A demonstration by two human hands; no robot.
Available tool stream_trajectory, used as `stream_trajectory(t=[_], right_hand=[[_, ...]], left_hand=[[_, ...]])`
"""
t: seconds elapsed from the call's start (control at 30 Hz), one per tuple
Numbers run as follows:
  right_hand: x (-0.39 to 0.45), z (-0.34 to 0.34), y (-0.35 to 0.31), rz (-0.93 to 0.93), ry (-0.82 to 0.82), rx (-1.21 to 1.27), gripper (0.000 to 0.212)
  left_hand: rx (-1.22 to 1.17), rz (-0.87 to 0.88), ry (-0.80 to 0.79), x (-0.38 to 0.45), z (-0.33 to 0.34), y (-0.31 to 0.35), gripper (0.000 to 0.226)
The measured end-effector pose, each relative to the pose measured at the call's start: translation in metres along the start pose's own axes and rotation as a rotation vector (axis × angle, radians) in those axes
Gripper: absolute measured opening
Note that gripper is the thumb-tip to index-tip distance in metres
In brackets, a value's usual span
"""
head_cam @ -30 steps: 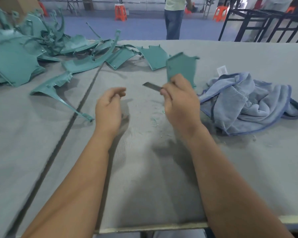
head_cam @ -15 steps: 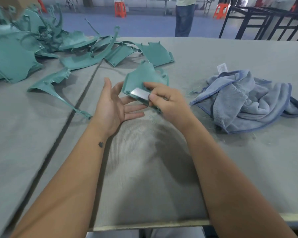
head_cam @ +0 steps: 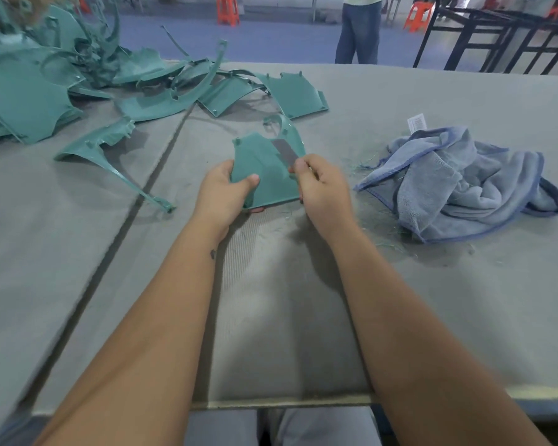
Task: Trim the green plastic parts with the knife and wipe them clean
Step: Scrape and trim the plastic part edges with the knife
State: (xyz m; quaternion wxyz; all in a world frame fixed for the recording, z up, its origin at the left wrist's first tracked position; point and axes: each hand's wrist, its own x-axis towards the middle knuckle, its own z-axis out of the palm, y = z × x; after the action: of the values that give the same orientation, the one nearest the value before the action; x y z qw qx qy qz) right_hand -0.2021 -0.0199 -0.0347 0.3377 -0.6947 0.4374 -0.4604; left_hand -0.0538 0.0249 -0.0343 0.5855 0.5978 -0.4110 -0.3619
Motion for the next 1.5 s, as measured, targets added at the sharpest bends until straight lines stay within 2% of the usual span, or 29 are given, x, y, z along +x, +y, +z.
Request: stream_trajectory(t=[0.07, 0.2, 0.3, 0.43, 0.53, 0.63, 0.73, 0.87, 0.93, 1.17, 1.5], right_hand=[[-0.002, 0.0, -0.005, 0.048, 0.049, 0.139, 0.038], [-0.004, 0.001, -0.013, 0.144, 0.059, 0.365, 0.036], [-0.007, 0.004, -0.015, 0.135, -0.024, 0.329, 0.035], [-0.012, 0.005, -0.016, 0.004, -0.112, 0.268, 0.031], [-0.014, 0.001, -0.019, -0.049, -0.103, 0.347, 0.025], [-0.013, 0.0, -0.018, 0.044, -0.097, 0.347, 0.016], [-0.012, -0.001, -0.016, 0.114, -0.194, 0.294, 0.022], [-0.015, 0.0, -0.017, 0.131, -0.385, 0.38, 0.021], [-0.017, 0.0, -0.017, 0.11, -0.425, 0.358, 0.023], [-0.016, 0.002, -0.012, 0.091, -0.331, 0.24, 0.038], [-0.014, 0.008, -0.007, 0.056, -0.22, 0.145, 0.038]], left_hand=[[0.037, 0.004, 0.054, 0.0, 0.001, -0.001, 0.016], [-0.006, 0.018, 0.079, -0.001, 0.002, -0.001, 0.014], [-0.211, 0.008, 0.104, -0.004, -0.001, 0.0, 0.014], [-0.542, -0.088, 0.049, -0.003, -0.011, 0.004, 0.02], [-0.63, -0.109, -0.008, -0.002, -0.008, 0.006, 0.025], [-0.668, -0.14, -0.004, -0.002, -0.002, 0.006, 0.027], [-0.686, -0.146, -0.009, -0.003, 0.002, 0.006, 0.026], [-0.821, -0.125, -0.063, -0.008, 0.007, 0.008, 0.026], [-0.877, -0.131, -0.066, -0.009, 0.008, 0.01, 0.025], [-0.895, -0.125, -0.083, -0.01, 0.006, 0.011, 0.028], [-0.898, -0.167, -0.048, -0.007, 0.007, 0.008, 0.029]])
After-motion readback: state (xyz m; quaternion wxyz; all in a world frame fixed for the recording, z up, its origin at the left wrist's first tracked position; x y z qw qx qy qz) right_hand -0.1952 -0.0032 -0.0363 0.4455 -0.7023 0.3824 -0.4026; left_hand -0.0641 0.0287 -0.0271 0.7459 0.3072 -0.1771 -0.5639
